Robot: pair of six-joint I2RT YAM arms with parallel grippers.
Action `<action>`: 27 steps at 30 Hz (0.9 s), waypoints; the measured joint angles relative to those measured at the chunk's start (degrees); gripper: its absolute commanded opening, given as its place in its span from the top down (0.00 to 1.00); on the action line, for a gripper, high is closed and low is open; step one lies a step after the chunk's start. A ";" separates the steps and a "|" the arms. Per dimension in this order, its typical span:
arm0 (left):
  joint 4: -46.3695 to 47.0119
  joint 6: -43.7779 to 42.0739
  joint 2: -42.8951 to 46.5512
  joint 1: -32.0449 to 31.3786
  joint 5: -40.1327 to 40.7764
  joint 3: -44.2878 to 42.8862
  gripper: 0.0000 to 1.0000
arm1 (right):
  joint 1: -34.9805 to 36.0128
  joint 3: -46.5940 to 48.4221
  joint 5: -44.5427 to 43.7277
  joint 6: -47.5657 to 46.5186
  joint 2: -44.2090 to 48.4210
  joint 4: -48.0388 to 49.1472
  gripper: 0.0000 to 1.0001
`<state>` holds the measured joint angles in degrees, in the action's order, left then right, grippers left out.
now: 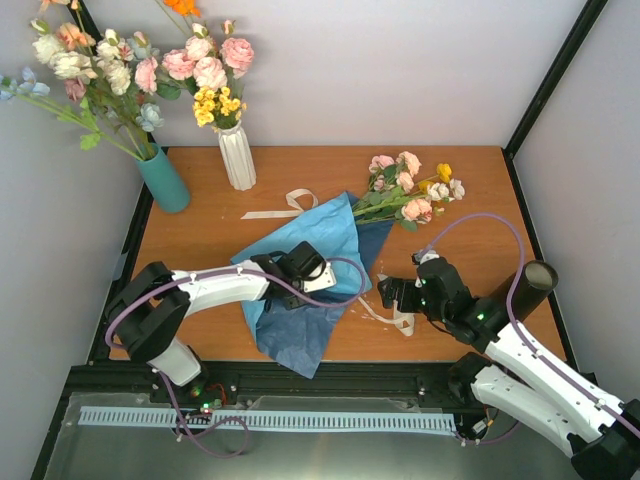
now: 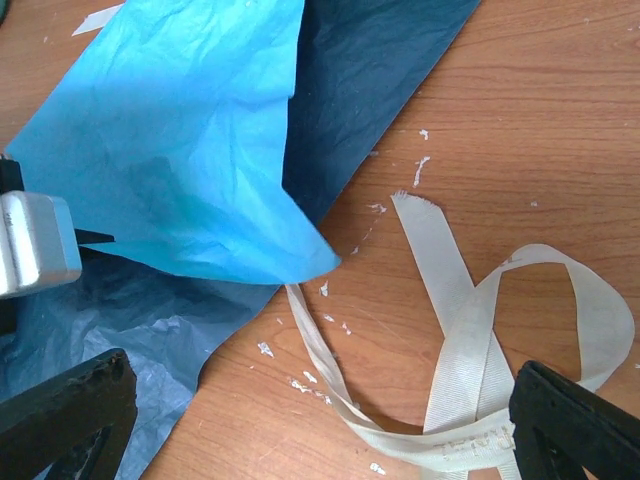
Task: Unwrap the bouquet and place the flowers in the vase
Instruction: Unfold the wrapping paper at the center of the board.
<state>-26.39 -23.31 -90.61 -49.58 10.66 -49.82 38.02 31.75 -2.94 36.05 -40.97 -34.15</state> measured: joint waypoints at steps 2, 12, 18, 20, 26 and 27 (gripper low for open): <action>-0.37 0.37 0.00 -0.09 -1.64 -1.11 1.00 | 0.00 0.00 -0.02 0.02 0.04 -0.07 0.00; -1.51 8.11 0.55 -3.56 -7.78 -6.27 1.00 | 0.00 0.90 -1.25 0.22 1.49 -0.92 0.00; -1.57 11.74 3.06 -3.37 -6.69 -6.29 1.00 | 0.00 0.87 -0.79 0.79 1.25 0.63 0.04; -1.55 12.13 4.22 -2.51 -5.77 -6.78 1.00 | 0.00 0.90 0.00 0.90 0.48 1.92 0.05; -1.36 12.24 4.35 3.34 -3.61 -12.57 1.00 | 0.00 0.87 2.40 0.92 -3.54 6.01 0.06; -1.16 12.20 4.20 4.72 -3.08 -13.73 1.00 | 0.00 0.87 2.69 0.92 -4.24 6.56 0.06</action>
<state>-27.55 -11.11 -86.41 -44.86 7.57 -63.55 38.02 32.62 -0.25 36.97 -45.21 -27.59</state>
